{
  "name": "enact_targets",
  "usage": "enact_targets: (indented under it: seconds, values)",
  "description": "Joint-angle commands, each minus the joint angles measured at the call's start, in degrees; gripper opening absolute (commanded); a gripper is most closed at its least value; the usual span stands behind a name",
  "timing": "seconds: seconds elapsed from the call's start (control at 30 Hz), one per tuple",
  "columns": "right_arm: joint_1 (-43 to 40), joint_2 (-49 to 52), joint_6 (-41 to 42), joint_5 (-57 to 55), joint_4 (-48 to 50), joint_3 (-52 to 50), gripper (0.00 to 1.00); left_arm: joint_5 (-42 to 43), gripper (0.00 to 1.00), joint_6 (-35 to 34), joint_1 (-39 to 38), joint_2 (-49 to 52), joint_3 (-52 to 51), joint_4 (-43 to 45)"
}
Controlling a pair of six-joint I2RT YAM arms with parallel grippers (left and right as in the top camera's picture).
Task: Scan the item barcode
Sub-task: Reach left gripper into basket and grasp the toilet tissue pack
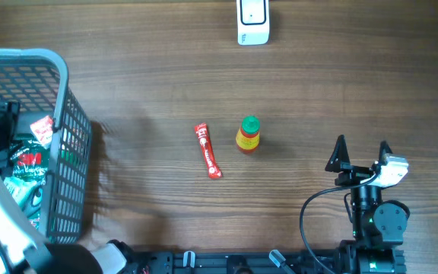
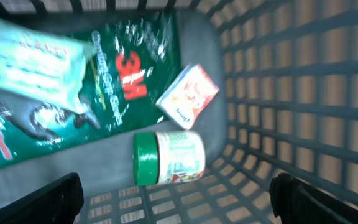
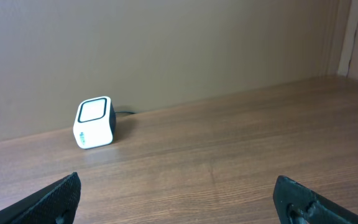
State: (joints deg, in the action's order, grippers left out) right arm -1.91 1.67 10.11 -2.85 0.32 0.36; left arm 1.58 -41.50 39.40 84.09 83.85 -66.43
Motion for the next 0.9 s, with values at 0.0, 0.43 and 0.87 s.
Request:
enact_targets:
  seconds: [0.0, 0.43, 0.87]
  values:
    - [0.3, 0.1, -1.1, -0.9, 0.3, 0.0, 1.00, 2.8, 1.00, -1.8, 0.3, 6.2, 0.5, -2.7]
    - [0.3, 0.1, -1.1, -0.9, 0.3, 0.0, 1.00, -17.7, 1.00, -21.3, 4.2, 9.4, -9.7, -3.2]
    - [0.3, 0.1, -1.1, -0.9, 0.3, 0.0, 1.00, -21.3, 1.00, -28.3, 9.0, 9.5, -19.0, 15.4]
